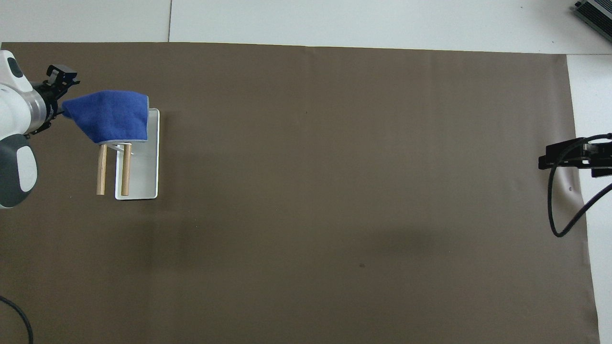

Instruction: Right arm passes towel to left arm to hang

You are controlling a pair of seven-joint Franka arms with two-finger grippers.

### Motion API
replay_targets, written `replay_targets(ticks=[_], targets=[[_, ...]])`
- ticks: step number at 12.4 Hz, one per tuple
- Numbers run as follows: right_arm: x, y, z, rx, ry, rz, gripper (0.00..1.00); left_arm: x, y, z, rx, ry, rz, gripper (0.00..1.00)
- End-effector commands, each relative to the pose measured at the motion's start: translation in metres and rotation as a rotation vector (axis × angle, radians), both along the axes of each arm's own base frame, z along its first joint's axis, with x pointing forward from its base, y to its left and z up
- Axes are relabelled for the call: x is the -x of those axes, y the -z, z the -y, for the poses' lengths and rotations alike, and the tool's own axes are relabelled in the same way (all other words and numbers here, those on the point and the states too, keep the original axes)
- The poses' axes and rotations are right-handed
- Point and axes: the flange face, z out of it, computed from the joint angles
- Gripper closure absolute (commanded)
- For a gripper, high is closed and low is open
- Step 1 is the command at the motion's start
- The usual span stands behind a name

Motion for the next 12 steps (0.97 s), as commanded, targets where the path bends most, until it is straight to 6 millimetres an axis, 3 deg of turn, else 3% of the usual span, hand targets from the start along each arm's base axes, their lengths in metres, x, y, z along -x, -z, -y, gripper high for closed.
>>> replay_targets(ticks=[1, 3, 6, 9, 12], targets=[[0.004, -0.001, 0.001, 0.014, -0.019, 0.009, 0.00, -0.015, -0.013, 0.001, -0.022, 0.024, -0.057, 0.22], [0.005, -0.001, 0.002, 0.014, -0.017, 0.009, 0.00, -0.017, -0.021, 0.006, -0.069, 0.117, -0.170, 0.25], [0.004, -0.002, 0.001, 0.015, -0.019, 0.010, 0.00, -0.018, -0.049, 0.022, -0.124, 0.298, -0.341, 0.26], [0.004, -0.001, 0.001, 0.014, -0.019, 0.009, 0.00, -0.010, -0.062, 0.043, -0.131, 0.395, -0.430, 0.27], [0.004, -0.001, 0.001, 0.014, -0.019, 0.009, 0.00, 0.010, -0.086, 0.051, -0.131, 0.489, -0.538, 0.28]])
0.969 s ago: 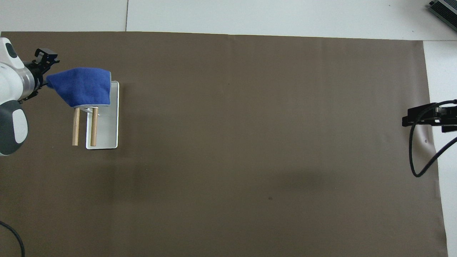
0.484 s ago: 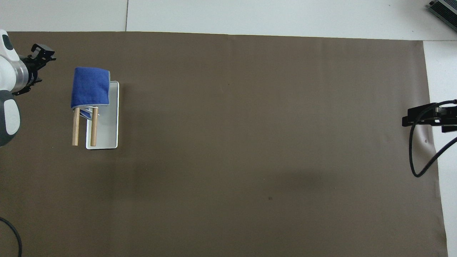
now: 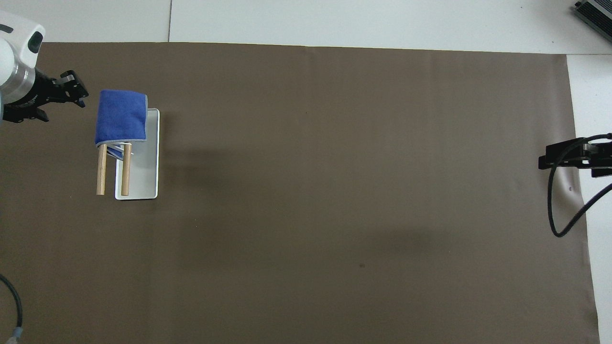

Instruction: Right arm passes towel to left arm to hang

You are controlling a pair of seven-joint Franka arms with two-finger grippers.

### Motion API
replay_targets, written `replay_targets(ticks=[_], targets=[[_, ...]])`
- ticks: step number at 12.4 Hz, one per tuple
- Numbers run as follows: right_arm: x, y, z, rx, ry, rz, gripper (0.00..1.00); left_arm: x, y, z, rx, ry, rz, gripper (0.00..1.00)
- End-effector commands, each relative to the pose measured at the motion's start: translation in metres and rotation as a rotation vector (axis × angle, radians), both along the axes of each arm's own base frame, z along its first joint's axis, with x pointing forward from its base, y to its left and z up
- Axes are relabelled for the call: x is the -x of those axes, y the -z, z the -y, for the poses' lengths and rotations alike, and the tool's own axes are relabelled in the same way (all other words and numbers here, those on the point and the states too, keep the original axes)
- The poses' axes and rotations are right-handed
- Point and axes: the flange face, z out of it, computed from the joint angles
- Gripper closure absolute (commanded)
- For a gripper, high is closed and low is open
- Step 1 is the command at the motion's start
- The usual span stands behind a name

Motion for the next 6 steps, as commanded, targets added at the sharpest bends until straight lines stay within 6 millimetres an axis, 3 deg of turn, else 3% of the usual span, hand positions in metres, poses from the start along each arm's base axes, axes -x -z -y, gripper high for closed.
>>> replay_targets(ticks=[1, 6], targets=[[0.005, -0.002, 0.002, 0.014, -0.017, 0.010, 0.00, 0.012, -0.029, 0.002, 0.026, 0.076, -0.071, 0.28], [0.005, -0.001, 0.002, 0.014, -0.017, 0.009, 0.00, 0.056, -0.087, 0.014, 0.131, 0.249, -0.103, 0.22]])
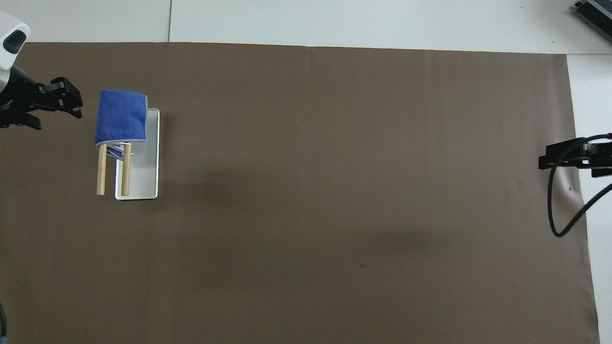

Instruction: Right arm passes towel to left arm to hang

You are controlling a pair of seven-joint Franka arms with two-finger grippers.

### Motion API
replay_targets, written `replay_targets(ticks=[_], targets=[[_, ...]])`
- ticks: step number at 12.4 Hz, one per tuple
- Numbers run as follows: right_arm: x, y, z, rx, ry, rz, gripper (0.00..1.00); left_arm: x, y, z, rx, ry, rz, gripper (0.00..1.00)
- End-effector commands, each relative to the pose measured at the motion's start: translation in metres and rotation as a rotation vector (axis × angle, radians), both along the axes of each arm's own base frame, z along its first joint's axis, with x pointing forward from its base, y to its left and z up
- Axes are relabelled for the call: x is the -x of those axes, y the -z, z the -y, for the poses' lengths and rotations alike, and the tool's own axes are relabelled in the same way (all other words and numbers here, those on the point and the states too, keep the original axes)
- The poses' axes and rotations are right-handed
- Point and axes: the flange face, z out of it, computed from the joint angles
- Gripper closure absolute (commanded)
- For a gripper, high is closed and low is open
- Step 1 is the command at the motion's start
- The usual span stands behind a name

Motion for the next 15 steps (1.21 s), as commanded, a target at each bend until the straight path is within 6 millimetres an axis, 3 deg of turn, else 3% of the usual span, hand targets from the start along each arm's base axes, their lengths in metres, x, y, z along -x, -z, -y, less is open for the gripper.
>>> replay_targets(ticks=[1, 2, 3, 4, 8, 15], targets=[[0.004, -0.002, 0.001, 0.014, -0.019, 0.010, 0.00, 0.031, -0.030, 0.004, 0.020, 0.095, -0.040, 0.20], [0.004, -0.002, 0.001, 0.015, -0.020, 0.010, 0.00, 0.038, -0.039, 0.009, 0.020, 0.105, -0.041, 0.15], [0.005, -0.001, 0.002, 0.014, -0.017, 0.009, 0.00, 0.042, -0.046, 0.012, 0.023, 0.113, -0.029, 0.04], [0.004, -0.001, 0.001, 0.014, -0.019, 0.009, 0.00, 0.044, -0.050, 0.013, 0.041, 0.113, -0.020, 0.00], [0.005, -0.002, 0.002, 0.014, -0.017, 0.010, 0.00, 0.054, -0.062, 0.006, 0.090, 0.093, 0.014, 0.00], [0.004, -0.001, 0.001, 0.014, -0.019, 0.009, 0.00, 0.058, -0.055, 0.007, 0.089, 0.096, 0.026, 0.00]])
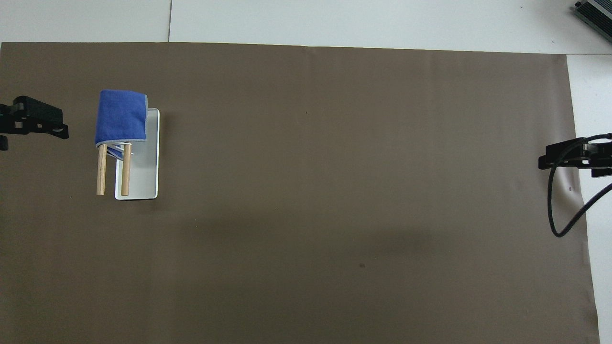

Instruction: Right arm passes towel to left arm to hang

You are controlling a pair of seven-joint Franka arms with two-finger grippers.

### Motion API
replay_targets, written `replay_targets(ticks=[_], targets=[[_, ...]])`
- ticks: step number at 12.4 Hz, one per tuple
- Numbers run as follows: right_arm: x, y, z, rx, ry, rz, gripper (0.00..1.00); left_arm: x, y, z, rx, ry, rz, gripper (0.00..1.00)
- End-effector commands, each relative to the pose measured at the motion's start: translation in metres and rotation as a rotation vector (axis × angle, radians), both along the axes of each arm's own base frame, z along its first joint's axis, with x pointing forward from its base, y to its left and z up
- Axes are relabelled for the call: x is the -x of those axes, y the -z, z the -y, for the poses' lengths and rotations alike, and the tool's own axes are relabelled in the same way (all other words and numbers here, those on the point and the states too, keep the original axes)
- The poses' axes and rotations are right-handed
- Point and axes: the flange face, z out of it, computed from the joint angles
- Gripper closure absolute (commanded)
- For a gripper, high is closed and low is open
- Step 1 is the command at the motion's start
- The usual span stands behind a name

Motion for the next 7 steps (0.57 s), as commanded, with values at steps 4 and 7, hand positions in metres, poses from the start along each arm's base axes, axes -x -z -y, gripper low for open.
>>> replay_targets(ticks=[4, 7], targets=[[0.0046, -0.0015, 0.0022, 0.014, -0.017, 0.009, 0.00, 0.0082, -0.0031, 0.0001, 0.005, 0.049, 0.025, 0.00], [0.0045, -0.0015, 0.0014, 0.014, -0.018, 0.009, 0.00, 0.0076, -0.0031, 0.0006, 0.002, 0.082, 0.027, 0.00]])
